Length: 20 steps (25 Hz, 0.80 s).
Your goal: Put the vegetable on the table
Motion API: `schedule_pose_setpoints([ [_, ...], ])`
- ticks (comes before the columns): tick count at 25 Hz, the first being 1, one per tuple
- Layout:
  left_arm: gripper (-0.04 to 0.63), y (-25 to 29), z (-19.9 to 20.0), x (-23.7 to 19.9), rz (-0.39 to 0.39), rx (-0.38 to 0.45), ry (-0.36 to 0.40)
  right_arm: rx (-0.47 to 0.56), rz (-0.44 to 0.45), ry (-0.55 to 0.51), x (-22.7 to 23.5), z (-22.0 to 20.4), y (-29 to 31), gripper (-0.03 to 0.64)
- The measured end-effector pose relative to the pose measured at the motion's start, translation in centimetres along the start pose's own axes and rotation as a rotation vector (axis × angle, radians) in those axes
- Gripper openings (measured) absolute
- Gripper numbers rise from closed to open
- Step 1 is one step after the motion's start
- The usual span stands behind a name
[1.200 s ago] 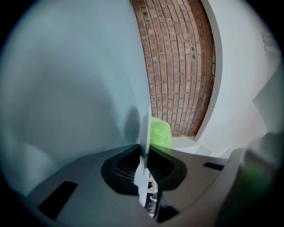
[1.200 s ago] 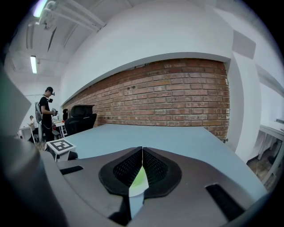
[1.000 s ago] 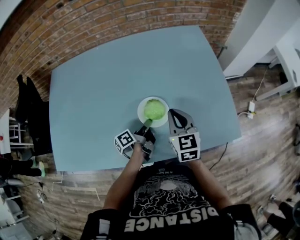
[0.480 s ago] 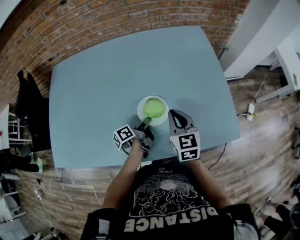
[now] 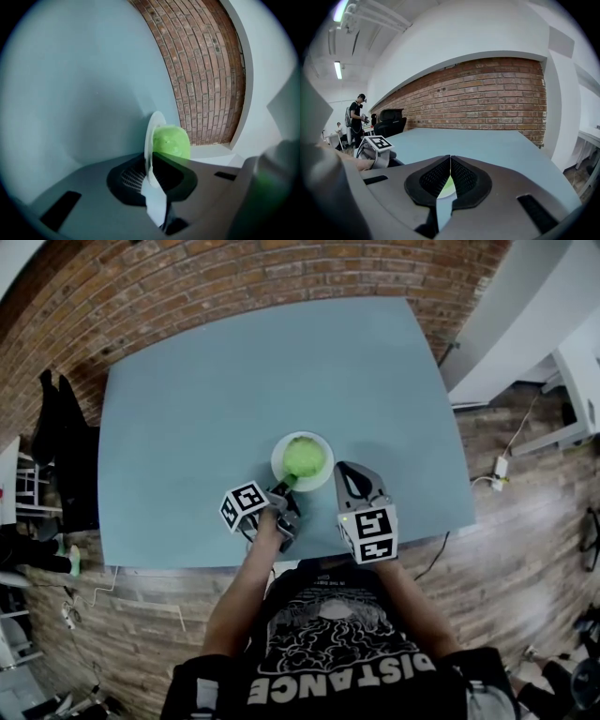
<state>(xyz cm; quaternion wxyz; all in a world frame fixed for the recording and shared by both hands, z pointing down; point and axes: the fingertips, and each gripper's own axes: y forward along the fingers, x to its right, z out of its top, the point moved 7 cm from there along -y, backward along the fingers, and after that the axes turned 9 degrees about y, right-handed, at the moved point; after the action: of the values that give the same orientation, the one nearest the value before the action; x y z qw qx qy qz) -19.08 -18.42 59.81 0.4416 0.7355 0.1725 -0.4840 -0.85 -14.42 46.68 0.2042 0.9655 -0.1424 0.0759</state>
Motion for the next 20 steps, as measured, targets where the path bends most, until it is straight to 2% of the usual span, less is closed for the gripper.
schedule_pose_setpoints([
  [20, 0.058, -0.3, 0.6, 1.4, 0.244, -0.013, 0.201, -0.055, 0.136, -0.034, 0.7, -0.4, 1.0, 0.009],
])
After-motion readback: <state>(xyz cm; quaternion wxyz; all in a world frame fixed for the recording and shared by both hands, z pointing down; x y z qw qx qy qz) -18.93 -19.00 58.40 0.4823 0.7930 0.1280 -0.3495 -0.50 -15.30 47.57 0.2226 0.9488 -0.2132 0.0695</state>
